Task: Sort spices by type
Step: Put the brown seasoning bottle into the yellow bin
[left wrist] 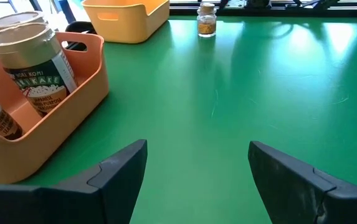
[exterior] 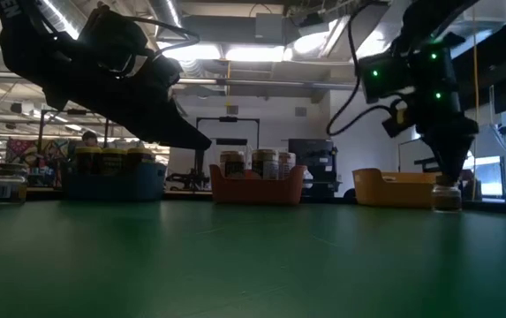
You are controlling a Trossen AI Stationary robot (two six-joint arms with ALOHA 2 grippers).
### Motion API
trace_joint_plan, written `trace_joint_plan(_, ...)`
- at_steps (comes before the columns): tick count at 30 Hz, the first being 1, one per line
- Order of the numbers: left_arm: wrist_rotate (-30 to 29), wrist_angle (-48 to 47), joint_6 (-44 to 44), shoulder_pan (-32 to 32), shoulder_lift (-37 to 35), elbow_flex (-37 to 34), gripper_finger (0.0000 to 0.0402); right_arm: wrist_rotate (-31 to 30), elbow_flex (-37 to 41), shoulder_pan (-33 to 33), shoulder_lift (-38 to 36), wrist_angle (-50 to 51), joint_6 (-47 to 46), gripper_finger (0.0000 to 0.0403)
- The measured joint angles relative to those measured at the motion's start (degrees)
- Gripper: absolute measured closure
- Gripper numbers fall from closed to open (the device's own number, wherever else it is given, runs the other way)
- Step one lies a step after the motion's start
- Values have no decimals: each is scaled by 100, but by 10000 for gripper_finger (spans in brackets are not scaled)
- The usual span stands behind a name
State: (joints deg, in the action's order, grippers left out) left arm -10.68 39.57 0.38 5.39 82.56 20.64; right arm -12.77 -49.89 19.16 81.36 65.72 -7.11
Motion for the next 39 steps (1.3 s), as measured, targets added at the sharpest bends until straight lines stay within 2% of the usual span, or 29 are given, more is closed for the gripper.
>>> trace_joint_plan(3,-2,2,0,2,0,0,123,205,243,0,0,-267,12,148)
trace_joint_plan(8,-2,2,14,2,0,0,123,169,469,2,35,-699,137,151)
trace_joint_plan(15,-1,4,11,1,0,0,123,280,589,-1,63,-1010,315,205)
trace_joint_plan(18,-2,5,11,2,0,0,123,267,586,-2,52,-973,257,212)
trace_joint_plan(20,-2,4,11,2,0,0,123,225,586,-2,55,-954,142,198)
trace_joint_plan(23,0,-12,17,2,0,0,123,16,518,-2,61,-819,-37,157)
trace_joint_plan(30,21,-11,12,1,0,0,123,-13,372,0,61,-1053,189,79)
trace_joint_plan(34,24,-35,-10,1,-1,0,123,-14,411,0,152,-1236,273,64)
trace_joint_plan(39,26,-104,-7,2,0,0,123,4,687,0,262,-1251,211,77)
